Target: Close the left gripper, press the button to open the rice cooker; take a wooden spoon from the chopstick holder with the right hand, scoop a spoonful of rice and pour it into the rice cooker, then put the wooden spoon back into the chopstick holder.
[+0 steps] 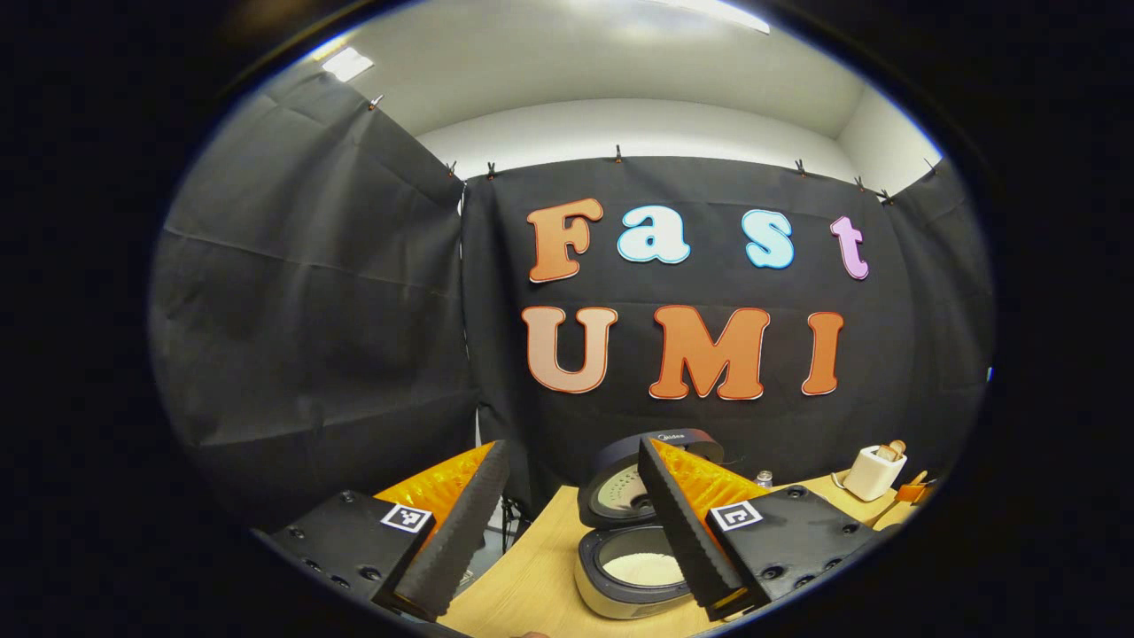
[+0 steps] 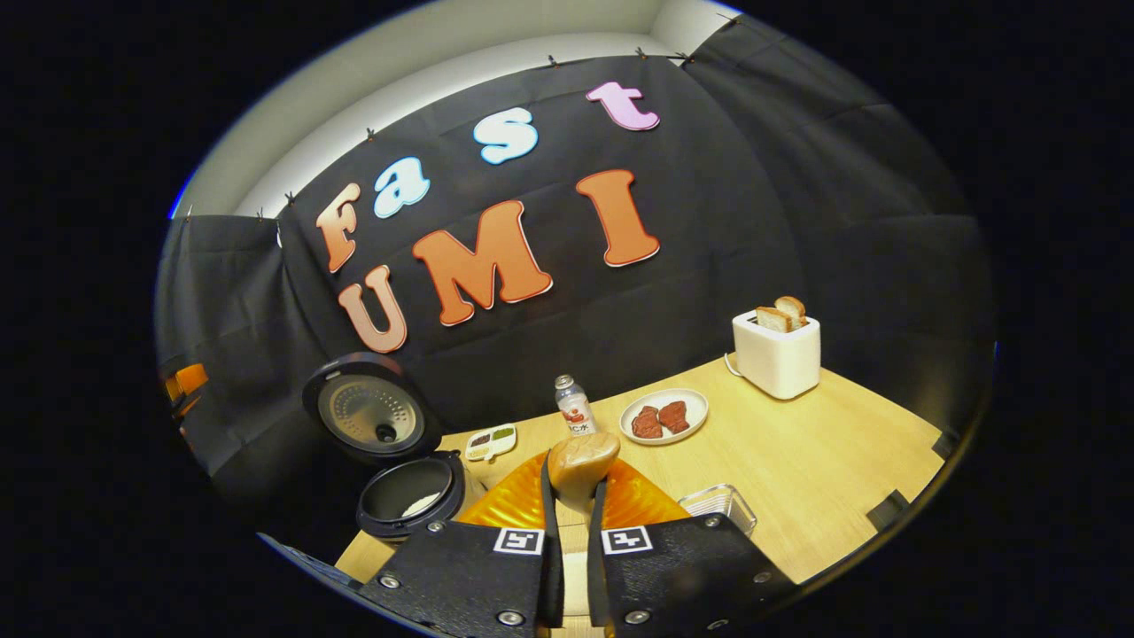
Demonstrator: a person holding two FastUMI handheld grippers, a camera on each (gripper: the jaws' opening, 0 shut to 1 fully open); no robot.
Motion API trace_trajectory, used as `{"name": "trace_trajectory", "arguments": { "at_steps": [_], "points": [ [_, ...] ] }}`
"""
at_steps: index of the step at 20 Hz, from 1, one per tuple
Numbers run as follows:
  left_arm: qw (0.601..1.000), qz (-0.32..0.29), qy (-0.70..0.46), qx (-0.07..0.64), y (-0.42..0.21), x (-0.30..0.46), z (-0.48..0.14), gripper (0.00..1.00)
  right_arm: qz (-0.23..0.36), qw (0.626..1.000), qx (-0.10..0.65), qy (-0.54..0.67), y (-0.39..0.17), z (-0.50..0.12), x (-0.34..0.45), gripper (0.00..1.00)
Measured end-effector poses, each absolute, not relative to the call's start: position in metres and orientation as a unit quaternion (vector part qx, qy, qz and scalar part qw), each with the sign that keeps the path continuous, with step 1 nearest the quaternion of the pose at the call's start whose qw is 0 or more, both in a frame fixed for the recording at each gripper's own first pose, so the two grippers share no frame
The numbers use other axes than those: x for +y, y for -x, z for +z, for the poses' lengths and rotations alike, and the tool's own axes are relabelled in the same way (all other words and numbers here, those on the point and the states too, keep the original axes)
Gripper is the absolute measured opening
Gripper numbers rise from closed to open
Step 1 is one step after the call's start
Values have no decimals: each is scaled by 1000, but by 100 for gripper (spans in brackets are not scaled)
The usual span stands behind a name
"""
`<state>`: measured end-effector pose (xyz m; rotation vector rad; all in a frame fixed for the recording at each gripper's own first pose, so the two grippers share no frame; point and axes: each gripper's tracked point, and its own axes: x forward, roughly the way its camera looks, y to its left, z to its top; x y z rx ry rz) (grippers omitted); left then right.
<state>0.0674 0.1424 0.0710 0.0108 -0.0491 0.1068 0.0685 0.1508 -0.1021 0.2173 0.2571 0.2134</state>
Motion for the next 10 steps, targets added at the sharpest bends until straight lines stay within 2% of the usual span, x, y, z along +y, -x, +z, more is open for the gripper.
{"name": "trace_trajectory", "arguments": {
  "at_steps": [2,6,10],
  "points": [
    [998,50,-12,-23,-68,149,68,100,104,981,139,-90,-71,-122,160,10],
    [999,41,-14,-12,-72,155,58,98,89,984,151,-37,-77,-158,166,10],
    [999,40,-22,-3,-73,164,48,98,98,984,142,42,-81,-181,176,10]
  ]
}}
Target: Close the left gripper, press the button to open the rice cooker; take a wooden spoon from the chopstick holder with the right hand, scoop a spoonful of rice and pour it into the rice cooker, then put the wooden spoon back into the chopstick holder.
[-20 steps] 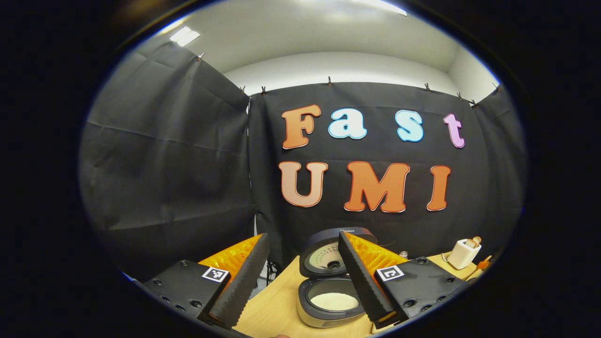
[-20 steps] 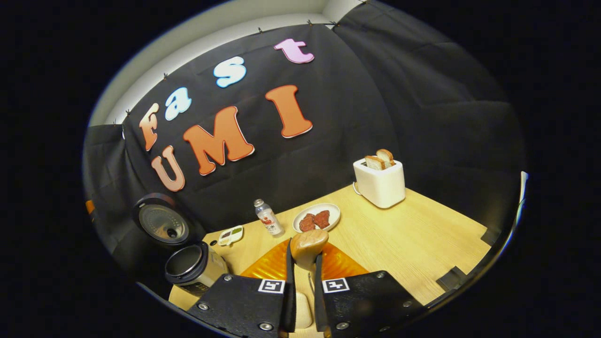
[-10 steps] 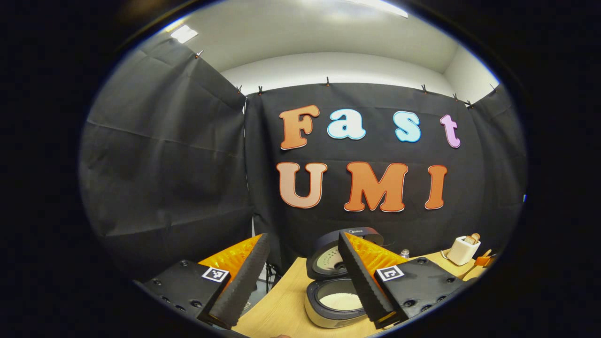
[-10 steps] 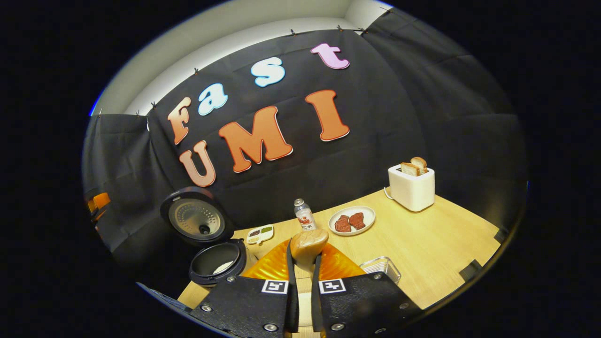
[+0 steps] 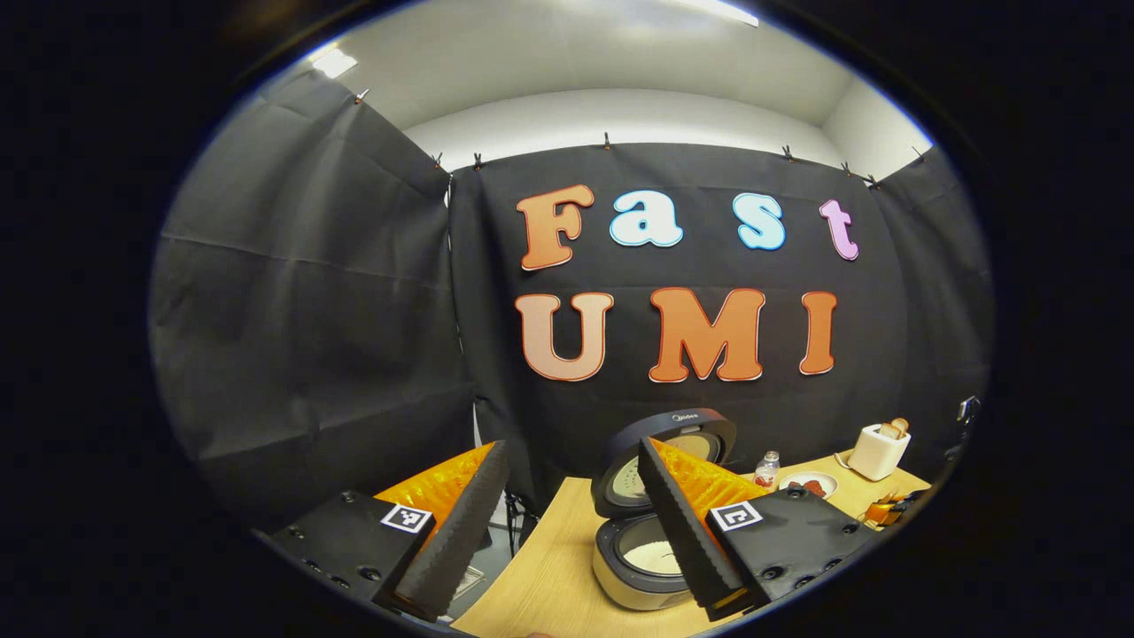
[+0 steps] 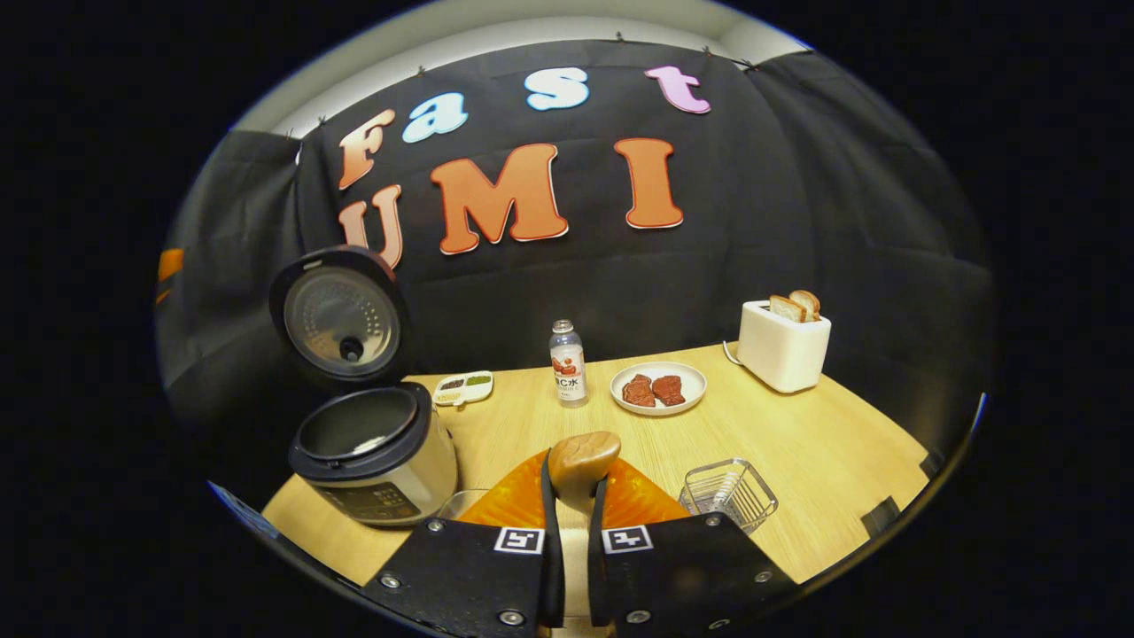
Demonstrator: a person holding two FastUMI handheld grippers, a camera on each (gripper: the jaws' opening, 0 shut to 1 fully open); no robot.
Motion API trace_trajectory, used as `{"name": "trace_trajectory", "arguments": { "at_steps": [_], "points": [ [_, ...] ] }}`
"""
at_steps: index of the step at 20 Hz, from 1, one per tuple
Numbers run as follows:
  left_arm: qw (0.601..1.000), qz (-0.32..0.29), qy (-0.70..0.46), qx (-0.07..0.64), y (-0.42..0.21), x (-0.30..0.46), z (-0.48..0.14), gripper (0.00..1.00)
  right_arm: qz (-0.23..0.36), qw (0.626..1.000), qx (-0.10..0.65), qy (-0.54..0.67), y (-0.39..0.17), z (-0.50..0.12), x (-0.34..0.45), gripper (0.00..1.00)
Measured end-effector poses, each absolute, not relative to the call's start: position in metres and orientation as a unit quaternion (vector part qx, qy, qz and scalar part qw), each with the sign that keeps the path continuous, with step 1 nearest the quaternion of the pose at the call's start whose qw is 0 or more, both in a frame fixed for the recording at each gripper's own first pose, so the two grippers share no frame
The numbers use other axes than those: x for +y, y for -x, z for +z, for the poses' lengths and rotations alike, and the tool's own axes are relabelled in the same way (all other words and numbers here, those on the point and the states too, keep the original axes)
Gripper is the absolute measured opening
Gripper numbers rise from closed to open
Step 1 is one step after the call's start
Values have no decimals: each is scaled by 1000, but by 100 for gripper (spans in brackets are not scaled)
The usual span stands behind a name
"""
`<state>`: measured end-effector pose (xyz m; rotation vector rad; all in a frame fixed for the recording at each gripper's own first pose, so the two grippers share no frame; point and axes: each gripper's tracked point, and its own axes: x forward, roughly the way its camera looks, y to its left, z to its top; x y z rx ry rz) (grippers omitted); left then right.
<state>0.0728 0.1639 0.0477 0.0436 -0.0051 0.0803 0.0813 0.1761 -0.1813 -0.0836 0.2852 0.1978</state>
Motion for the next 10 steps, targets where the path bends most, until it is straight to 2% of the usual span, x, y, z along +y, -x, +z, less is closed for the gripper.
{"name": "trace_trajectory", "arguments": {
  "at_steps": [1,4,9,10],
  "points": [
    [999,41,-18,-2,-74,167,47,95,102,982,145,67,-83,-188,177,10],
    [999,36,-12,10,-75,170,37,95,110,977,160,93,-77,-207,181,10],
    [999,40,-8,20,-73,180,29,95,117,975,177,58,-63,-217,184,10],
    [999,40,-5,20,-72,180,27,98,116,976,180,42,-60,-216,184,10]
  ]
}}
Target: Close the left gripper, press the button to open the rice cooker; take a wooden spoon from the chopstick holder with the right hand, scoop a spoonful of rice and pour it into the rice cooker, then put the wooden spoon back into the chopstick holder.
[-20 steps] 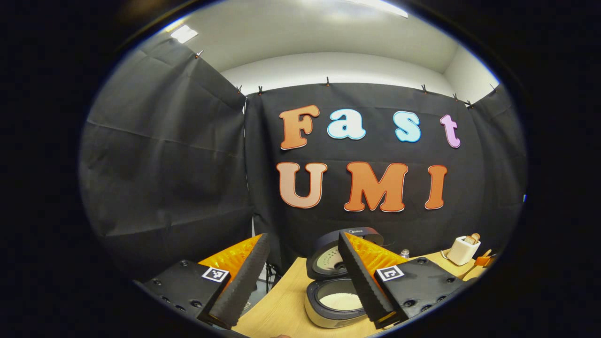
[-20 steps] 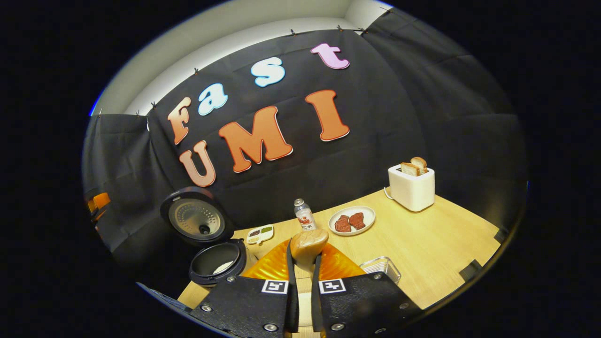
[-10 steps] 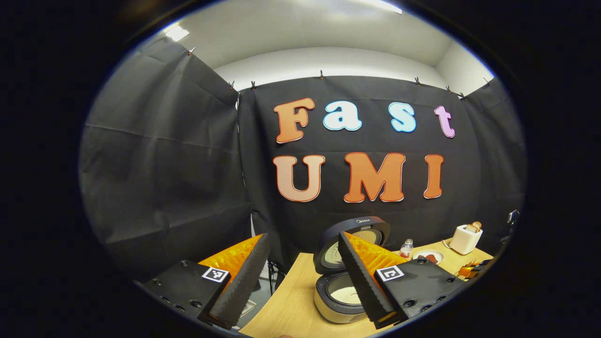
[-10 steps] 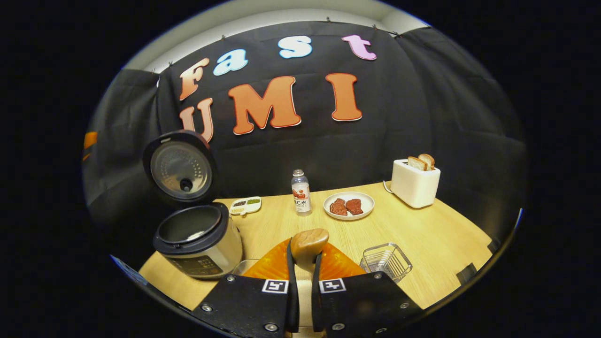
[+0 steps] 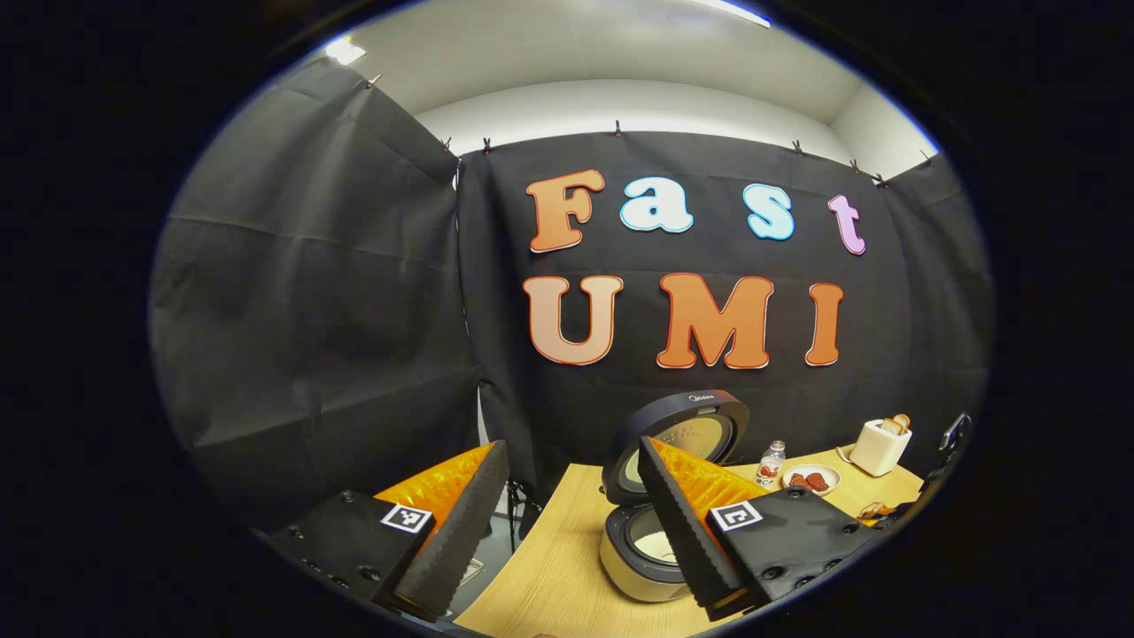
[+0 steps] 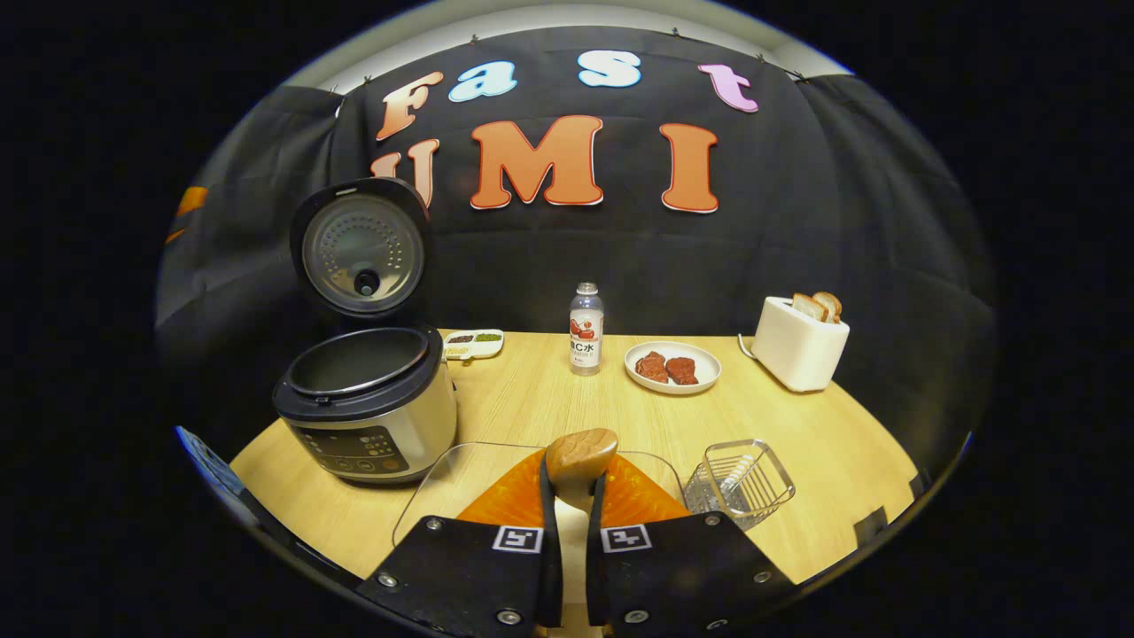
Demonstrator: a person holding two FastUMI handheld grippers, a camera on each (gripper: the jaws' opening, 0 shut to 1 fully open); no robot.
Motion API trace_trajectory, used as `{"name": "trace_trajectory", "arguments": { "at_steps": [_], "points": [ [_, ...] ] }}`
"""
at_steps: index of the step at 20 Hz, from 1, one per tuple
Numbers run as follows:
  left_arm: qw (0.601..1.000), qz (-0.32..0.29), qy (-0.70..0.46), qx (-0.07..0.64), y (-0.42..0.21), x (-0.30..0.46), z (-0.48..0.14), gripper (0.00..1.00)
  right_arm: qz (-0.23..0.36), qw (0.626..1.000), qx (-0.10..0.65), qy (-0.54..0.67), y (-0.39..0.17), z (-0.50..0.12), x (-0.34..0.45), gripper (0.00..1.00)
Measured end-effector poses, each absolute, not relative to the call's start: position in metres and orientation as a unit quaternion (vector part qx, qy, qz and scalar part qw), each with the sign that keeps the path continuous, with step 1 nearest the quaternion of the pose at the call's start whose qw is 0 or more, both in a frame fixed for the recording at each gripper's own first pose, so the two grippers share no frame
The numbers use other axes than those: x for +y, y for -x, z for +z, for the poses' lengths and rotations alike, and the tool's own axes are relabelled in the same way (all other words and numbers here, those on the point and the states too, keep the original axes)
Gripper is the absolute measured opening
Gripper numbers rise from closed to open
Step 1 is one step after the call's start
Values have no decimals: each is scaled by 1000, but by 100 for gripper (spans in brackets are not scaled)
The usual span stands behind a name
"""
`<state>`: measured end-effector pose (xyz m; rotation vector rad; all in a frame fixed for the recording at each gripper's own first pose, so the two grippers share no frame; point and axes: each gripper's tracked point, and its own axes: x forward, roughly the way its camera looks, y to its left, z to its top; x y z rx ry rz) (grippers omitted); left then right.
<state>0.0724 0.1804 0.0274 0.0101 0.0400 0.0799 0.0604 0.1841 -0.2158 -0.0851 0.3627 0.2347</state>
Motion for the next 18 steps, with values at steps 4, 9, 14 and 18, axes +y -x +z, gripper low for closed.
{"name": "trace_trajectory", "arguments": {
  "at_steps": [4,9,14,18],
  "points": [
    [999,35,0,19,-70,180,29,100,120,974,194,-11,-49,-222,190,10],
    [999,34,-1,15,-74,180,33,98,116,965,208,-107,-42,-224,199,10],
    [999,25,-8,19,-77,172,30,95,110,938,217,-246,-40,-230,209,10],
    [1000,18,-9,22,-77,170,29,95,89,928,217,-290,-44,-236,201,10]
  ]
}}
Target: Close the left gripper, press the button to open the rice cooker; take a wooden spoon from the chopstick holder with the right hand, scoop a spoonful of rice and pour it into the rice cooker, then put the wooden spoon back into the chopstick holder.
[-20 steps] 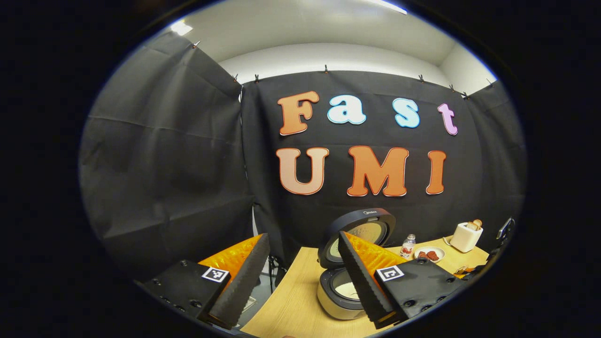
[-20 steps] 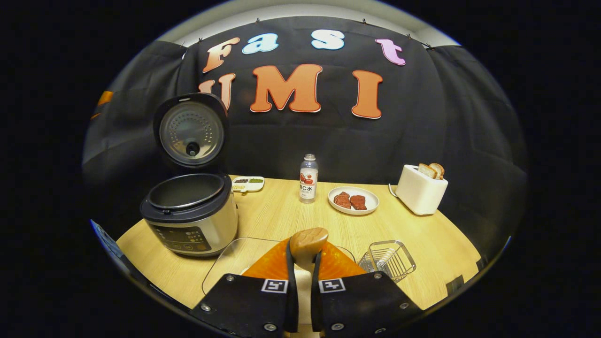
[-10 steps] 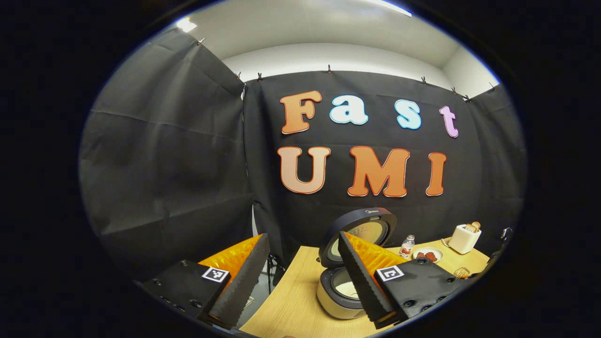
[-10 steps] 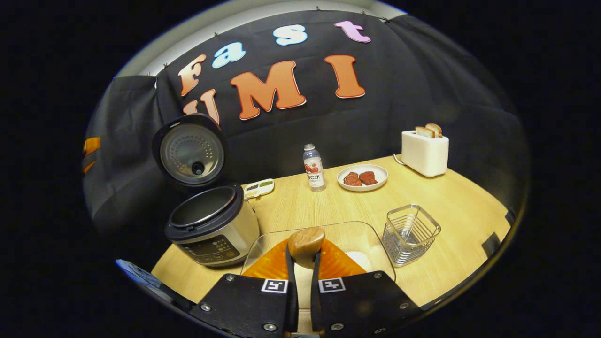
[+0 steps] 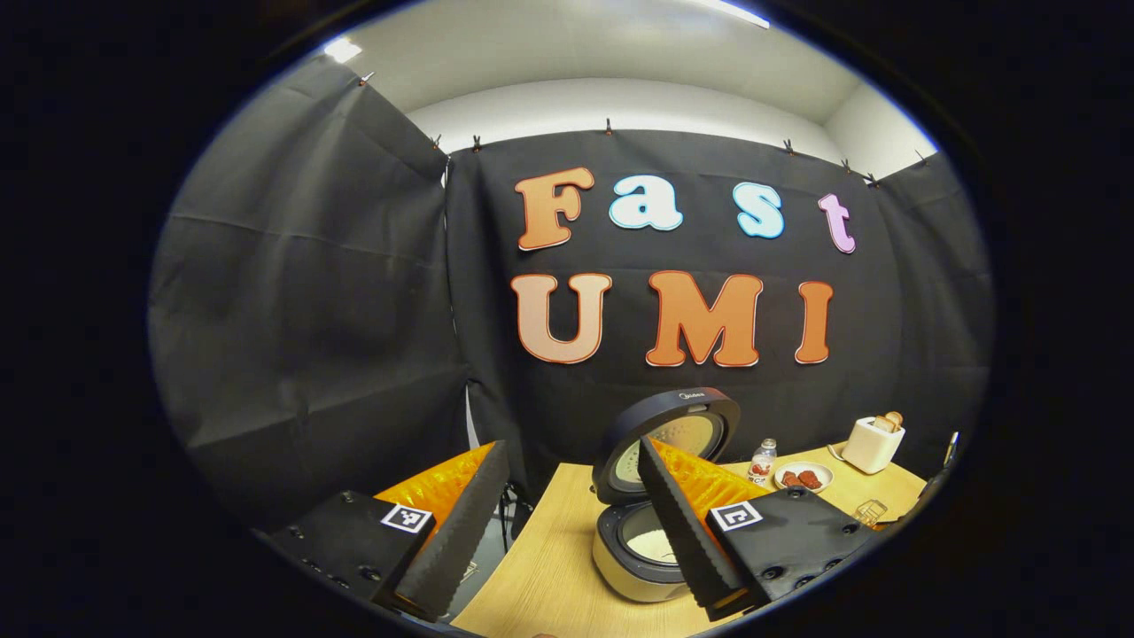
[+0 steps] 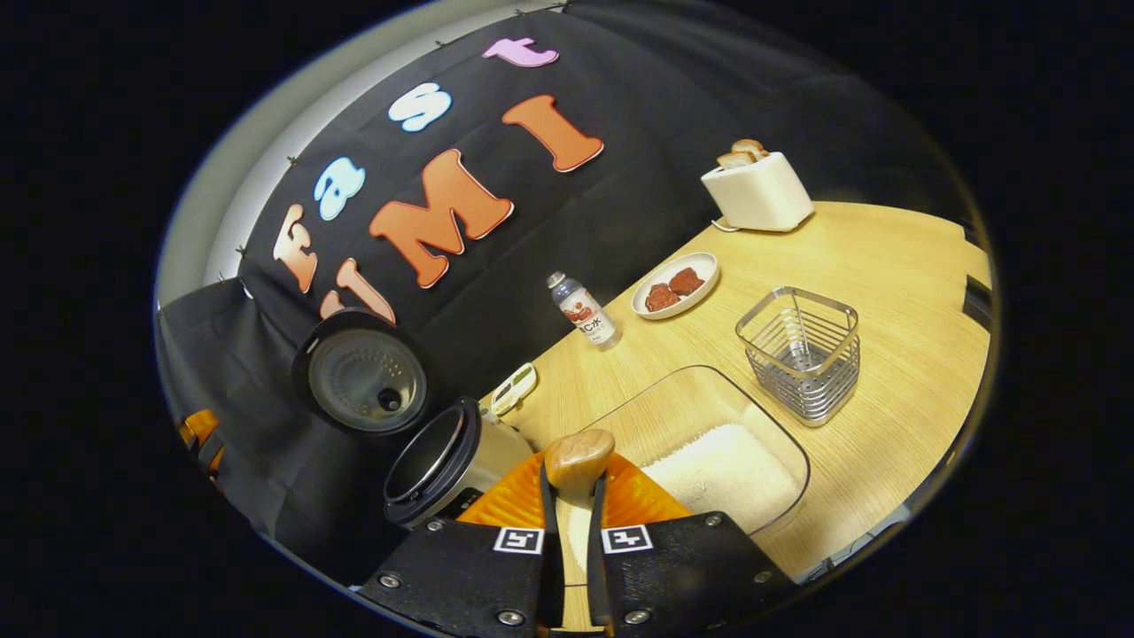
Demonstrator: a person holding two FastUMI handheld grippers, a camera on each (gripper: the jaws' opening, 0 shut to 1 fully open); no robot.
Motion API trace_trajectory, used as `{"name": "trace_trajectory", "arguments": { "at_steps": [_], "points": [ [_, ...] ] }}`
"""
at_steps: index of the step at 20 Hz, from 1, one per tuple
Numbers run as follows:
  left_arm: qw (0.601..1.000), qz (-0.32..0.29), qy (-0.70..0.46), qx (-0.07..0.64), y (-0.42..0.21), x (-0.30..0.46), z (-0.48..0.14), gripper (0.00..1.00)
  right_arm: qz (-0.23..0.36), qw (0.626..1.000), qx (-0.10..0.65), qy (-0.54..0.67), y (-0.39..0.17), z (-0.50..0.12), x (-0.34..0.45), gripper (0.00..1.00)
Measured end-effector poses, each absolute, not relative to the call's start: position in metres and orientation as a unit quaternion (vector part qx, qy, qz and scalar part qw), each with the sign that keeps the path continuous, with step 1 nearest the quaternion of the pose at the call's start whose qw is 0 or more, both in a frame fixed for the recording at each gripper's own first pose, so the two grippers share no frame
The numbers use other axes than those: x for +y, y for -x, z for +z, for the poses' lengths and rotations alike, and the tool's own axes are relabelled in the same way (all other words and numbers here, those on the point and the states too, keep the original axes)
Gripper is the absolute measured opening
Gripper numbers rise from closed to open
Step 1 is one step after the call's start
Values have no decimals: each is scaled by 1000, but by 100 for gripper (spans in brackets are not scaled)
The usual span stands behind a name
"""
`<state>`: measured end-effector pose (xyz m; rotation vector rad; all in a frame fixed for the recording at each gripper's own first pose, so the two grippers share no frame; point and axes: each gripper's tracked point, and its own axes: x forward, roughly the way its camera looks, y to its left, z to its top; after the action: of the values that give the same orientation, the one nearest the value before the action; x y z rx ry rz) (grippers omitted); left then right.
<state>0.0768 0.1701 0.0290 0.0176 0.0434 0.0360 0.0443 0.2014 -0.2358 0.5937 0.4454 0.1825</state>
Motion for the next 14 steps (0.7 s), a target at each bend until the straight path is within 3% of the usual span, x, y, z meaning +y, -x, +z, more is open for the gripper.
{"name": "trace_trajectory", "arguments": {
  "at_steps": [5,7,14],
  "points": [
    [1000,16,-1,19,-77,169,29,100,60,898,230,-371,-52,-242,189,10],
    [1000,16,1,19,-77,169,28,95,55,882,233,-405,-50,-244,185,10],
    [1000,10,6,18,-77,168,31,98,45,840,242,-483,-45,-247,177,9]
  ]
}}
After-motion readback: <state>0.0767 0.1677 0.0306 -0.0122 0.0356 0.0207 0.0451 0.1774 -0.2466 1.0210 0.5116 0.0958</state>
